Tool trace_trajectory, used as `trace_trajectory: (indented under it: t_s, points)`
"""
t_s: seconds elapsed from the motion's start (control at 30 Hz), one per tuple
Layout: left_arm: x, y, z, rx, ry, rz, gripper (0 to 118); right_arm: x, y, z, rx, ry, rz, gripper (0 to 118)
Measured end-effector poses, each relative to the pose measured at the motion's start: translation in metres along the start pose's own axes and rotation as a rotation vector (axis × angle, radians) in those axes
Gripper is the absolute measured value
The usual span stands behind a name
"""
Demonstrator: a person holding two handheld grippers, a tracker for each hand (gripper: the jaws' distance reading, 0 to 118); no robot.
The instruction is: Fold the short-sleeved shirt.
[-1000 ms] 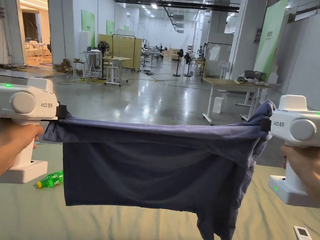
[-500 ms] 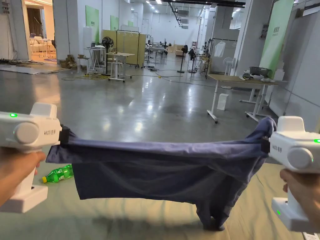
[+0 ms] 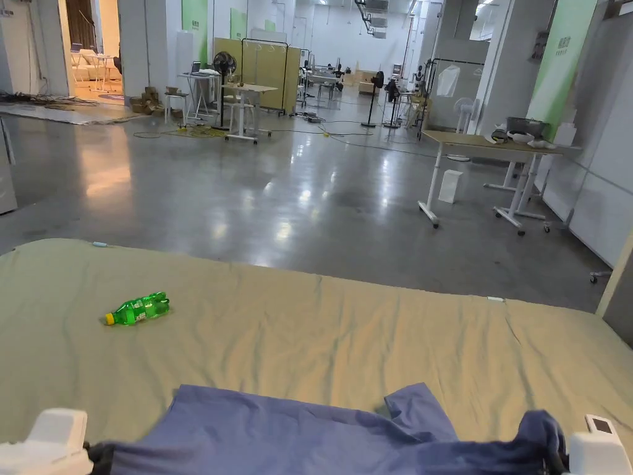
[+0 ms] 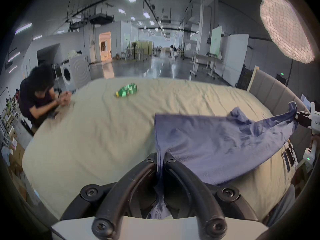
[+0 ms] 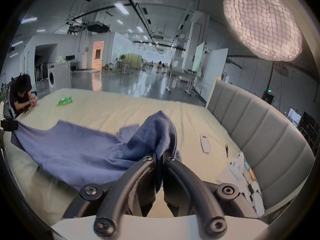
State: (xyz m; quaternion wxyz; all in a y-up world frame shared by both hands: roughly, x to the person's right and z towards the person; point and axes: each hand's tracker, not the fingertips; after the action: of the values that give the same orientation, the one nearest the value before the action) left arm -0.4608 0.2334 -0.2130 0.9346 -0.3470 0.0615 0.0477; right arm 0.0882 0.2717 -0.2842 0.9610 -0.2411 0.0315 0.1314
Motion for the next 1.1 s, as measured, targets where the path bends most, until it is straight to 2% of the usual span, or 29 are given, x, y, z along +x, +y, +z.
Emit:
trace_trajectory:
  t_s: [0.17,0.2,0.3,0.33,0.57,0.6,0.8,0.83,0.87,0.9,0.93,0.97,1.1]
  points:
    - [-0.004,-0.054,0.008,-0.113,-0.008,0.038,6,-0.016,-0.050,0.030,-0.157,0.031,-0.019,6]
    - [-0.004,-0.062,0.009,-0.119,-0.009,0.042,6,-0.023,-0.049,0.044,-0.154,0.049,0.017,6]
    - [-0.004,-0.079,0.010,-0.178,-0.001,0.039,6,-0.031,-0.070,0.057,-0.210,0.044,0.045,6]
    - [-0.004,-0.085,0.010,-0.209,0.003,0.026,6,-0.026,-0.082,0.051,-0.221,0.039,0.030,6]
    - [-0.005,-0.113,-0.019,-0.316,0.023,-0.015,6,-0.034,-0.139,0.028,-0.368,0.032,0.062,6]
    - [-0.005,-0.116,-0.023,-0.325,0.031,-0.018,6,-0.040,-0.130,0.042,-0.384,0.028,0.068,6]
    - [-0.008,-0.133,-0.036,-0.324,0.033,0.029,7,-0.043,-0.149,0.026,-0.406,0.018,0.036,8]
    - [-0.010,-0.130,-0.035,-0.324,0.032,0.034,11,-0.043,-0.145,0.028,-0.406,0.015,0.030,13]
    - [-0.010,-0.127,-0.035,-0.322,0.033,0.034,20,-0.043,-0.139,0.032,-0.399,0.009,0.021,25]
    - [-0.010,-0.123,-0.034,-0.312,0.047,0.026,41,-0.042,-0.130,0.036,-0.372,0.002,0.005,48]
    - [-0.008,-0.119,-0.032,-0.293,0.065,0.011,58,-0.042,-0.122,0.038,-0.333,0.000,-0.014,65]
    - [-0.006,-0.112,-0.030,-0.256,0.077,0.002,67,-0.042,-0.112,0.041,-0.298,-0.004,-0.030,75]
    - [0.008,-0.077,-0.017,-0.099,0.061,0.003,68,-0.048,-0.071,0.044,-0.117,-0.009,-0.080,77]
